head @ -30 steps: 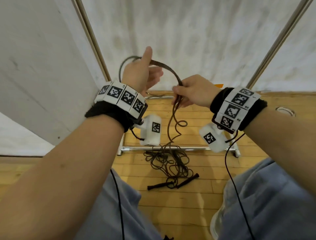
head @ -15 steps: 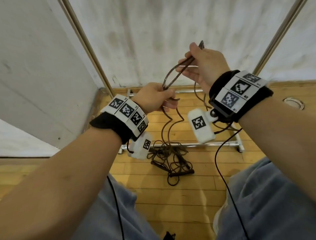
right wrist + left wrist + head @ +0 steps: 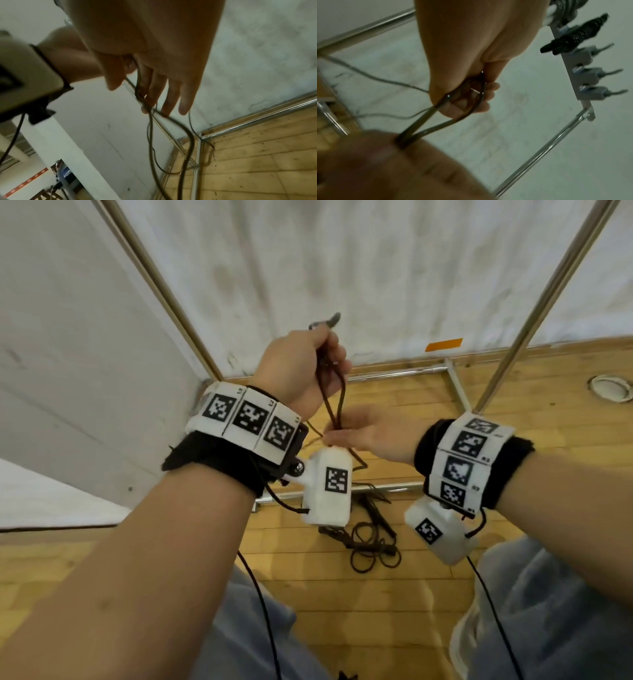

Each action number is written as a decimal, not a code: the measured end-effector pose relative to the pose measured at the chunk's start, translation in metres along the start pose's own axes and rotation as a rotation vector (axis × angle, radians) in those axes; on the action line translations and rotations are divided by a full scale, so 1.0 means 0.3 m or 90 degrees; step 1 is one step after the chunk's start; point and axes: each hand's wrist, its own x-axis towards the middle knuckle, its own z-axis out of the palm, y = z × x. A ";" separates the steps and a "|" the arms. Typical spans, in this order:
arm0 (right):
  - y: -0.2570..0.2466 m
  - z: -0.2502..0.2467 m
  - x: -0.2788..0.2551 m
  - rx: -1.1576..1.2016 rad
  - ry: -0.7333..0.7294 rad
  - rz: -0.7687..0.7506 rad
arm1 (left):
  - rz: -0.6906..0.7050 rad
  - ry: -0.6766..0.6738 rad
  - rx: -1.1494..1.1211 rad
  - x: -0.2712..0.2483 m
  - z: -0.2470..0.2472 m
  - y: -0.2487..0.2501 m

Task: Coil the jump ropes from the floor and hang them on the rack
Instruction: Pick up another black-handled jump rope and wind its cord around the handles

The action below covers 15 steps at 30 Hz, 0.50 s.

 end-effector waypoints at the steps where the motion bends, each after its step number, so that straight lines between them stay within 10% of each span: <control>1: 0.001 0.016 0.005 -0.041 0.004 0.005 | -0.005 -0.016 -0.066 -0.005 -0.003 0.013; 8: -0.018 -0.065 -0.043 -0.447 0.073 -0.057 | 0.032 0.043 0.015 -0.008 -0.049 -0.008; 15: -0.084 -0.158 -0.049 -0.085 0.112 -0.042 | -0.066 -0.171 0.187 -0.033 -0.061 -0.051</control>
